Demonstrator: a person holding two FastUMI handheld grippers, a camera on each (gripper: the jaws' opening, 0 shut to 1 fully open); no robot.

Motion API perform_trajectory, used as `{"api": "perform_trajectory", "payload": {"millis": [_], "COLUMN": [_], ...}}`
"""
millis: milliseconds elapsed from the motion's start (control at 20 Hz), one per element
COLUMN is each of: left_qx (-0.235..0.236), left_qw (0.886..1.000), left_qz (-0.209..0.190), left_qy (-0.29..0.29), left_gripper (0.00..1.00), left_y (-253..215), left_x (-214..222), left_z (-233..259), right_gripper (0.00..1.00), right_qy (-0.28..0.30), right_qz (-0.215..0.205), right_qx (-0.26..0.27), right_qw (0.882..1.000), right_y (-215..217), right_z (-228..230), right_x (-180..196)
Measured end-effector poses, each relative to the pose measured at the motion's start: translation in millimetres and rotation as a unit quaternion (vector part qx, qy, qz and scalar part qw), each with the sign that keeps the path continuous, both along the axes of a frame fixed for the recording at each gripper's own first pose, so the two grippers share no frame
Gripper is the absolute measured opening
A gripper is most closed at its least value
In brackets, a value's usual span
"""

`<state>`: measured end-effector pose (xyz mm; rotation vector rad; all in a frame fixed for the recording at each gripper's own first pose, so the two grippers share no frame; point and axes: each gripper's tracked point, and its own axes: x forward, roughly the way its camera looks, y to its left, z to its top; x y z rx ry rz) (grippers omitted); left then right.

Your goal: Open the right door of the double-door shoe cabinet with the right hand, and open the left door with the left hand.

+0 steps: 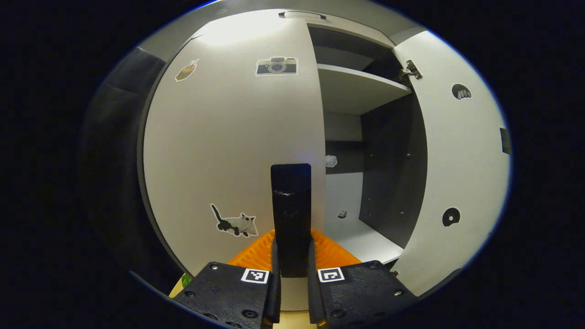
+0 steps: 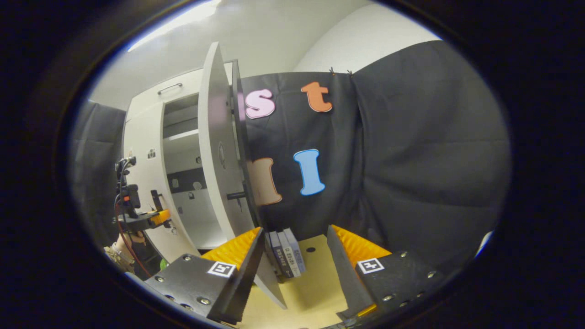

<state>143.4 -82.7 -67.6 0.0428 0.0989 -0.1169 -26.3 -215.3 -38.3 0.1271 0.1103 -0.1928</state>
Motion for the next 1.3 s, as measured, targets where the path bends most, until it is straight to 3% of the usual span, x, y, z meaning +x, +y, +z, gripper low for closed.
{"api": "perform_trajectory", "payload": {"millis": [50,100,150,200,250,700,1300], "left_qx": [0.002,0.0,-0.002,-0.004,-0.005,-0.006,0.002], "left_qw": [1.0,1.0,1.0,1.0,1.0,0.999,0.998], "left_qz": [-0.002,-0.004,-0.006,-0.01,-0.013,-0.042,-0.064], "left_qy": [-0.001,-0.001,-0.001,0.0,0.001,0.004,-0.002], "left_gripper": [0.25,0.25,0.25,0.25,0.25,0.24,0.24], "left_y": [2.3,3.4,3.9,6.0,7.8,21.3,60.7], "left_x": [-0.7,-3.1,-6.0,-8.3,-9.8,-26.1,-68.7], "left_z": [0.3,0.3,0.5,0.6,-0.4,1.5,2.4], "right_gripper": [0.76,0.83,0.76,0.76,0.83,0.84,0.84], "right_qy": [-0.001,-0.001,-0.002,-0.003,-0.002,0.011,0.026], "right_qz": [0.002,0.006,0.009,0.011,0.014,0.044,0.013], "right_qx": [0.002,0.003,0.005,0.005,0.006,0.002,0.009], "right_qw": [1.0,1.0,1.0,1.0,1.0,0.999,1.0], "right_y": [1.4,3.7,5.5,6.0,7.5,27.7,11.8], "right_z": [1.3,1.9,3.4,3.6,3.5,-4.2,-22.6], "right_x": [-1.6,-3.4,-3.7,-2.0,-0.1,23.1,28.1]}}
